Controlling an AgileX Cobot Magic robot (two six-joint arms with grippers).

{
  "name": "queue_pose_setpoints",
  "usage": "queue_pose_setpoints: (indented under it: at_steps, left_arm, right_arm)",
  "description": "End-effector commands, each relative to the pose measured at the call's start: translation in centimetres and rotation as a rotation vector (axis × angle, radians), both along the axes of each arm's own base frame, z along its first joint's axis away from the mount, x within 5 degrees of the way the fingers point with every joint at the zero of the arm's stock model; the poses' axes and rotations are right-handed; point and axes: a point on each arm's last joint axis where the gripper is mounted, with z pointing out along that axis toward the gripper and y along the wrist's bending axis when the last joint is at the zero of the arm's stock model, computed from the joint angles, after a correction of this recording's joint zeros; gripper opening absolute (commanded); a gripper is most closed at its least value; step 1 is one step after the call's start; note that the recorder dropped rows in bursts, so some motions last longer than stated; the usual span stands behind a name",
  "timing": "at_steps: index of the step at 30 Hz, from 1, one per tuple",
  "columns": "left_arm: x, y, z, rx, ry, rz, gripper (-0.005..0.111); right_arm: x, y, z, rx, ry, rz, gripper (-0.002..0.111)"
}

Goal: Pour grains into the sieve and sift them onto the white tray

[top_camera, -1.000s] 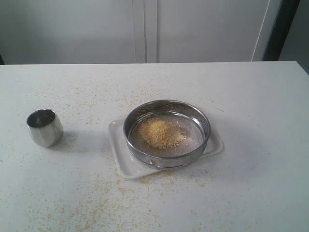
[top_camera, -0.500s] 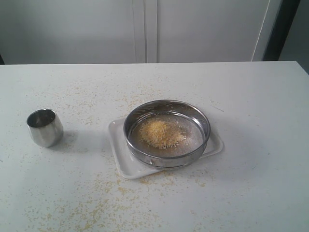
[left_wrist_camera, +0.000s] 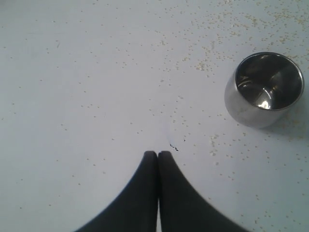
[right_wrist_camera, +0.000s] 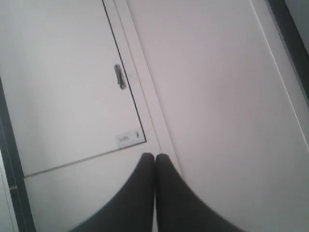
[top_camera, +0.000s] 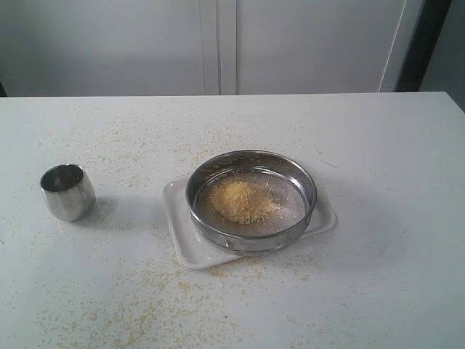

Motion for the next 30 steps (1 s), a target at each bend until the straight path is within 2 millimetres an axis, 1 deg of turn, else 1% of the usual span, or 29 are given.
queue_pose_setpoints:
  at_steps: [1, 5, 11, 15, 21, 24, 30]
  left_arm:
    - [-0.2, 0.1, -0.1, 0.006, 0.003, 0.005, 0.001]
    - [-0.2, 0.1, -0.1, 0.006, 0.003, 0.005, 0.001]
    - [-0.2, 0.1, -0.1, 0.006, 0.003, 0.005, 0.001]
    - [-0.2, 0.1, -0.1, 0.006, 0.003, 0.005, 0.001]
    - [-0.2, 0.1, -0.1, 0.006, 0.003, 0.005, 0.001]
    - [-0.2, 0.1, -0.1, 0.006, 0.003, 0.005, 0.001]
    - [-0.2, 0.1, -0.1, 0.006, 0.003, 0.005, 0.001]
  right_arm:
    - [3.2, 0.5, 0.9, -0.080, 0.099, -0.011, 0.000]
    - [6.1, 0.8, 1.7, -0.140, 0.189, -0.015, 0.000]
    - [9.7, 1.1, 2.5, -0.223, 0.309, -0.032, 0.000]
    - [12.0, 1.1, 2.3, -0.247, 0.436, -0.053, 0.000]
    - [14.8, 1.1, 2.3, -0.358, 0.601, -0.094, 0.000]
    - [16.2, 1.6, 1.9, -0.468, 0.687, -0.099, 0.000]
    - [18.6, 2.7, 1.2, -0.698, 0.919, -0.080, 0.000]
